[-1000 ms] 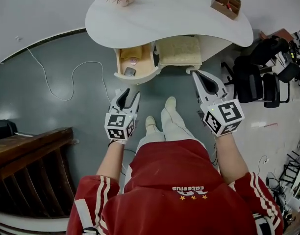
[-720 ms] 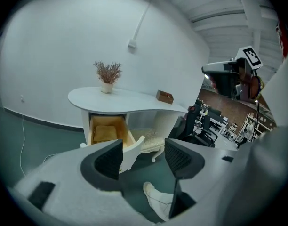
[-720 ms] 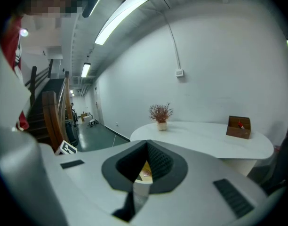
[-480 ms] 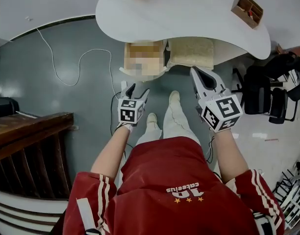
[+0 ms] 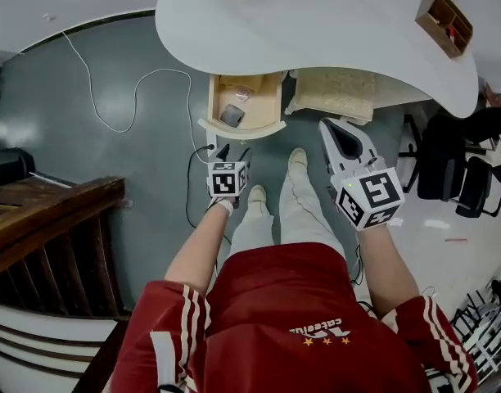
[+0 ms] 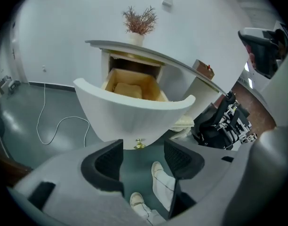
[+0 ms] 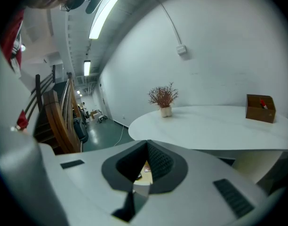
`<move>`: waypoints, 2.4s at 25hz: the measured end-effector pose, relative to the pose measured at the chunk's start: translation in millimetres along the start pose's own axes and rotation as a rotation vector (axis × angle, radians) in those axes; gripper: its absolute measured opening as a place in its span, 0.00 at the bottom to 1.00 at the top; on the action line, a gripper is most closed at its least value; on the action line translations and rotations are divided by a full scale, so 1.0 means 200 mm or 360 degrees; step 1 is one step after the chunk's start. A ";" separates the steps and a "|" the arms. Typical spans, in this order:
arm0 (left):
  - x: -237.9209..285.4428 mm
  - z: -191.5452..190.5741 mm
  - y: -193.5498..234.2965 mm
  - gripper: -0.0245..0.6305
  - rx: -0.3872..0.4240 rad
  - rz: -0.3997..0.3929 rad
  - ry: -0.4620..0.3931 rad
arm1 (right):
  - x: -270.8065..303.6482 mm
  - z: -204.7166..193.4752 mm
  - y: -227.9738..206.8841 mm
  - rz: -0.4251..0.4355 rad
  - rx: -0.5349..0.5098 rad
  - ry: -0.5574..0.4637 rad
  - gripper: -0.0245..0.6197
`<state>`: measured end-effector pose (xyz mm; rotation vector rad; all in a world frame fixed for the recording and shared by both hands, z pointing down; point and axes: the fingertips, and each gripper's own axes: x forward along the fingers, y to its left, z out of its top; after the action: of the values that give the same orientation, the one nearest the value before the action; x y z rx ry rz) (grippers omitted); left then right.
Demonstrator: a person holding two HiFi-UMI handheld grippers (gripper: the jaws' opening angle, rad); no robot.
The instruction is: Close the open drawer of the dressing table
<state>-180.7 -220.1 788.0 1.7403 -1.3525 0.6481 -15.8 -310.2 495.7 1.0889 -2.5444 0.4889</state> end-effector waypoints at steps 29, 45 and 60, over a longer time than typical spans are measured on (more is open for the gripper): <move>0.29 -0.11 0.08 0.20 0.0020 0.0140 0.0009 | 0.03 -0.22 -0.07 -0.0011 0.0112 0.0114 0.04; 0.37 0.05 0.12 0.20 0.0084 0.0141 0.0052 | 0.10 -0.28 -0.16 -0.0082 0.0175 0.0080 0.05; 0.50 0.29 0.15 0.21 0.0208 0.0215 0.0029 | 0.21 -0.45 -0.41 -0.0237 0.0250 0.0053 0.05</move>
<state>-185.5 -324.1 845.9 1.7509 -1.4527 0.8419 31.2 -350.3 608.0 1.3028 -2.4065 0.6693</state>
